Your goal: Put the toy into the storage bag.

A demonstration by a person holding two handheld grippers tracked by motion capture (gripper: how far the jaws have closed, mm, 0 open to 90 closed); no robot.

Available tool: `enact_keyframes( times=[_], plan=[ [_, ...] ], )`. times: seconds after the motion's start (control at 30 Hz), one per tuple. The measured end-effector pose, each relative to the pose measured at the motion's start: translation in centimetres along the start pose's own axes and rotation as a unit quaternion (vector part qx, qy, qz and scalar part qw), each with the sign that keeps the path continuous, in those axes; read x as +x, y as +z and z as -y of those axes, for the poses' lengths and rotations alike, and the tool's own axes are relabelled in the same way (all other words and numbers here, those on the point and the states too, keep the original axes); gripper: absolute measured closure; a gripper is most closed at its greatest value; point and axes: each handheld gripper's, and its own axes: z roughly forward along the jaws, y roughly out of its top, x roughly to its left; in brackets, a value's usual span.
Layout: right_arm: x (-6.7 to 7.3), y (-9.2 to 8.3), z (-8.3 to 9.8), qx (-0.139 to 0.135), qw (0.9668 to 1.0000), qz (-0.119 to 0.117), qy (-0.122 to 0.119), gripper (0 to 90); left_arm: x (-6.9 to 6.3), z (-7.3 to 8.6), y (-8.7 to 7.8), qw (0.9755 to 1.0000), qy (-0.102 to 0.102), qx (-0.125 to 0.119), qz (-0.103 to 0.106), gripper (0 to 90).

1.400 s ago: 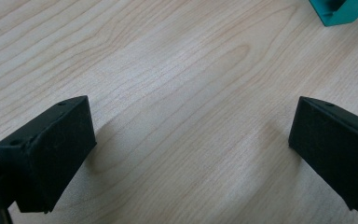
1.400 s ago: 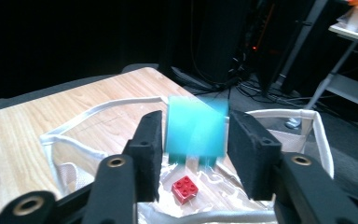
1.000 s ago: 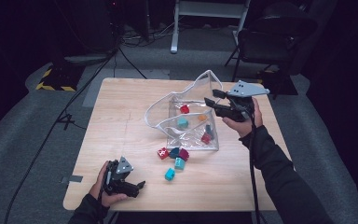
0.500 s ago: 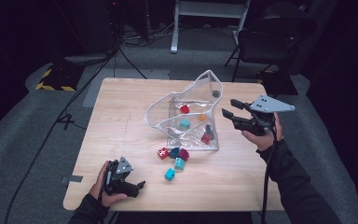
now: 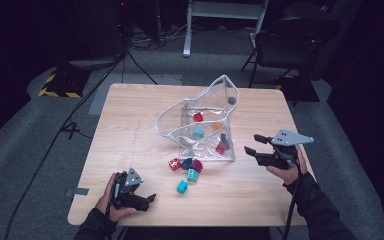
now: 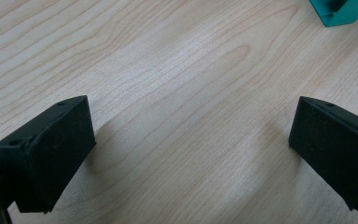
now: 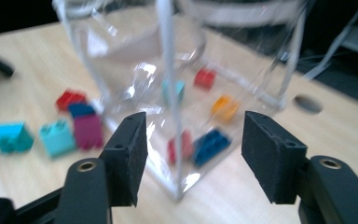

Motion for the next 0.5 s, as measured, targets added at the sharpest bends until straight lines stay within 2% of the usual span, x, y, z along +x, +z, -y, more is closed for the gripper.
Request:
enact_keyframes(
  times=[0.03, 0.1, 0.13, 0.2, 0.23, 0.3, 0.33, 0.43, 0.47, 0.5],
  plan=[
    [0.2, 0.2, 1.4, 0.012, 0.9999, -0.008, 0.001, 38.9, 0.0, 0.0, 0.0, 1.0, -0.001, 0.001, -0.001, 0.2],
    [0.3, 0.3, 2.0, 0.021, 0.9997, -0.011, 0.0, 37.5, -0.1, 0.0, 0.0, 1.0, -0.001, 0.001, -0.001, 0.1],
    [0.3, 0.6, 3.4, 0.034, 0.9993, -0.018, 0.003, 36.8, -0.1, 0.0, 0.0, 1.0, -0.001, 0.001, -0.002, 0.1],
    [0.2, 0.7, 4.0, 0.041, 0.999, -0.019, 0.005, 35.8, -0.1, 0.0, 0.0, 1.0, -0.002, 0.001, -0.003, 0.1],
    [0.1, 0.9, 5.3, 0.051, 0.9983, -0.02, 0.016, 35.1, -0.1, 0.0, 0.0, 1.0, -0.002, 0.001, -0.003, 0.2],
    [-0.1, 1.0, 6.0, 0.057, 0.9977, -0.028, 0.022, 35.0, -0.2, -0.1, 0.0, 1.0, -0.002, 0.003, -0.003, 0.2],
    [-0.3, 1.2, 6.9, 0.073, 0.997, -0.016, 0.019, 33.2, -0.2, -0.1, 0.0, 1.0, 0.0, 0.003, -0.003, 0.5],
    [-0.6, 1.4, 7.8, 0.079, 0.9961, -0.021, 0.033, 32.2, -0.3, 0.0, 0.0, 1.0, 0.0, 0.001, -0.002, 0.5],
    [-0.8, 1.7, 8.6, 0.095, 0.9947, -0.014, 0.035, 30.6, -0.3, 0.0, 0.0, 1.0, 0.002, 0.001, 0.001, 0.5],
    [-0.8, 1.7, 8.6, 0.095, 0.9947, -0.014, 0.035, 30.6, -0.3, 0.0, 0.0, 1.0, 0.002, 0.001, 0.001, 0.5]
  ],
)
